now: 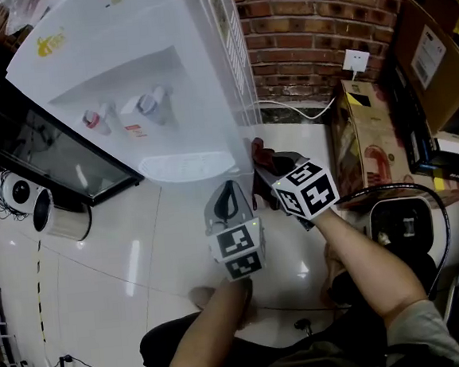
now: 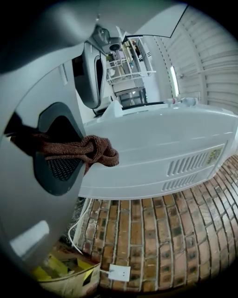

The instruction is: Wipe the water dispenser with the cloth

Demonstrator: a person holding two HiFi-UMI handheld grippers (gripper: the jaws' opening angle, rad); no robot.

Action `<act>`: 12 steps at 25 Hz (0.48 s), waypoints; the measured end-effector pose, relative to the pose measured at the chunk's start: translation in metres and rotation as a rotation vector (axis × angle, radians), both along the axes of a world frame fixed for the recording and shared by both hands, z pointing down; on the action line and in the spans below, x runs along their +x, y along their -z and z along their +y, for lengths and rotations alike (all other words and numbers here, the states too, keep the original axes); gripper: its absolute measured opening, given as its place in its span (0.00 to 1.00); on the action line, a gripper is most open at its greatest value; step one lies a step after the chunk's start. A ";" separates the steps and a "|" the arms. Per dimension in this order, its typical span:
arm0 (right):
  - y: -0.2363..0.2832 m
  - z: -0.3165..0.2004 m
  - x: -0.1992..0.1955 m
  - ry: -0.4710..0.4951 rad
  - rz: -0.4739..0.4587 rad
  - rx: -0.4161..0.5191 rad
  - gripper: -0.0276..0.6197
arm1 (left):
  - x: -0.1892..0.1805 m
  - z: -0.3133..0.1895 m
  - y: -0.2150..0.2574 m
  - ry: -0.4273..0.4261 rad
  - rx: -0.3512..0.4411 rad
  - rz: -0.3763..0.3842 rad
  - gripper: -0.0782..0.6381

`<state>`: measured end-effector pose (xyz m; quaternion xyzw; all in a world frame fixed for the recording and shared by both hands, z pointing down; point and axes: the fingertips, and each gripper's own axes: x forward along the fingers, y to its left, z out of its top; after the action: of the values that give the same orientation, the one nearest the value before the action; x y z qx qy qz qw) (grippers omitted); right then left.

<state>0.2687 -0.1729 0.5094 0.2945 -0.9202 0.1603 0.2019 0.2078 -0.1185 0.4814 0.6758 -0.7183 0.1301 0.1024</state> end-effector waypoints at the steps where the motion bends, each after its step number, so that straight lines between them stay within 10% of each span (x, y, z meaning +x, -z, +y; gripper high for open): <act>1: -0.009 0.000 0.000 0.002 0.003 -0.019 0.15 | 0.001 0.000 -0.008 -0.001 -0.010 0.000 0.11; 12: -0.110 0.002 0.000 -0.062 -0.063 -0.249 0.15 | -0.006 0.000 -0.090 -0.006 -0.129 -0.027 0.11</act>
<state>0.2690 -0.1707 0.6194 0.2901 -0.8896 0.2886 0.2030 0.2022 -0.1180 0.5718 0.6679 -0.7078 0.1855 0.1358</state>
